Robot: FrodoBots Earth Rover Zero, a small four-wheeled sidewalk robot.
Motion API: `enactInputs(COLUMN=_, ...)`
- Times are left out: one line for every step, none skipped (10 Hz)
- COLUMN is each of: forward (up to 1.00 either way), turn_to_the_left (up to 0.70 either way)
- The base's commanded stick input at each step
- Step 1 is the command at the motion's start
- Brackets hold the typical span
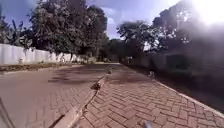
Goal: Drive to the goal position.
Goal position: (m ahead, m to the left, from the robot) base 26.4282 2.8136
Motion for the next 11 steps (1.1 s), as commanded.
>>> enactInputs(forward=0.7, turn_to_the_left=0.0)
enactInputs(forward=0.7, turn_to_the_left=0.0)
enactInputs(forward=0.7, turn_to_the_left=0.0)
enactInputs(forward=0.7, turn_to_the_left=0.0)
enactInputs(forward=0.7, turn_to_the_left=0.0)
enactInputs(forward=0.7, turn_to_the_left=0.0)
enactInputs(forward=0.7, turn_to_the_left=0.0)
enactInputs(forward=0.7, turn_to_the_left=0.0)
enactInputs(forward=0.7, turn_to_the_left=0.0)
enactInputs(forward=0.7, turn_to_the_left=0.0)
enactInputs(forward=0.7, turn_to_the_left=0.0)
